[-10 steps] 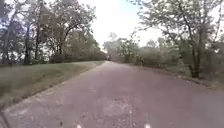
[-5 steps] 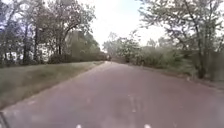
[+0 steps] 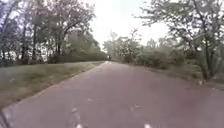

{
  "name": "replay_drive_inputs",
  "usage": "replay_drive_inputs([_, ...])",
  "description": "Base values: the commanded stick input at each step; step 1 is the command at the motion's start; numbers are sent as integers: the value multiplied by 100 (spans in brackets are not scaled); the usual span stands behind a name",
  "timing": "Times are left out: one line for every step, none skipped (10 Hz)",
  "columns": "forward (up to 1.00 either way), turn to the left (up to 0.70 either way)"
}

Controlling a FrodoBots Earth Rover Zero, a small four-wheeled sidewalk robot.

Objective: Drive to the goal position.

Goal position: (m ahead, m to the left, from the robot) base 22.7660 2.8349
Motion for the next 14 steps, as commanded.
replay_drive_inputs([100, 0])
replay_drive_inputs([100, 0])
replay_drive_inputs([100, 0])
replay_drive_inputs([100, 0])
replay_drive_inputs([100, 0])
replay_drive_inputs([100, 0])
replay_drive_inputs([100, 0])
replay_drive_inputs([100, 0])
replay_drive_inputs([100, 0])
replay_drive_inputs([100, 0])
replay_drive_inputs([100, 0])
replay_drive_inputs([100, 0])
replay_drive_inputs([100, 0])
replay_drive_inputs([100, 0])
